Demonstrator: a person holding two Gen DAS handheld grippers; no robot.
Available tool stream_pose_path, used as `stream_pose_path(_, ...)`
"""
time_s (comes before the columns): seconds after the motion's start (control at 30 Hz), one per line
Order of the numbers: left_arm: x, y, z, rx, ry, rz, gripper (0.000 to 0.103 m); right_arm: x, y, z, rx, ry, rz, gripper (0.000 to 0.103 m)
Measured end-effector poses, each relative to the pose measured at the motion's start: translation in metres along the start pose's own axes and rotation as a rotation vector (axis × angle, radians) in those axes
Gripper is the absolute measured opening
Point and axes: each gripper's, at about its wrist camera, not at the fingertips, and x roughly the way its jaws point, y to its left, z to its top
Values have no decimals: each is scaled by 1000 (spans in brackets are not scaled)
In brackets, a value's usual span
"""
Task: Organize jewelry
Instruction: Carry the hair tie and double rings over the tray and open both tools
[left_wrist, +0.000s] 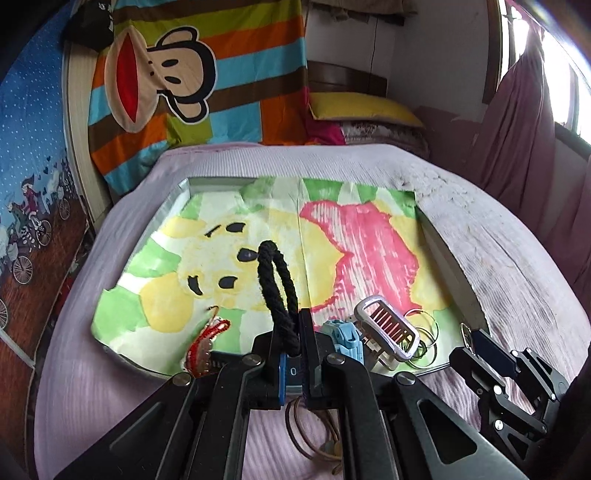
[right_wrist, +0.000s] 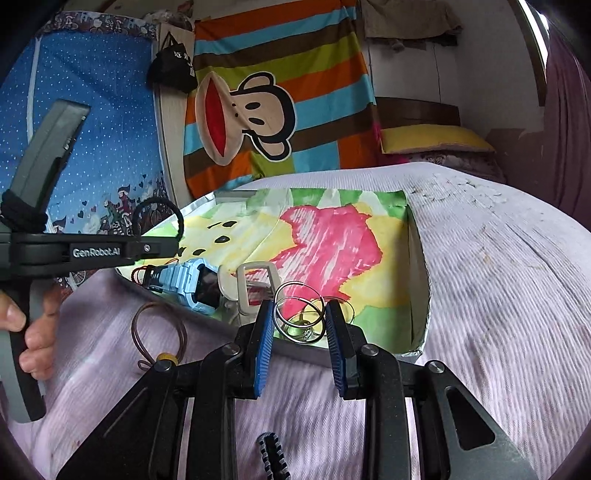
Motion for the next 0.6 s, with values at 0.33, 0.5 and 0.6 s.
stream_pose_path(0.33, 11, 2, 3, -10, 68, -21, 6, 30, -16, 3, 67, 117, 19, 25)
stream_pose_path(0.5, 17, 3, 8, -4, 121, -25, 6, 47, -16, 9, 62, 193, 25, 25)
stream_pose_path(0.6, 21, 2, 10, 4, 146, -22, 6, 53, -14, 10, 49, 216, 25, 25)
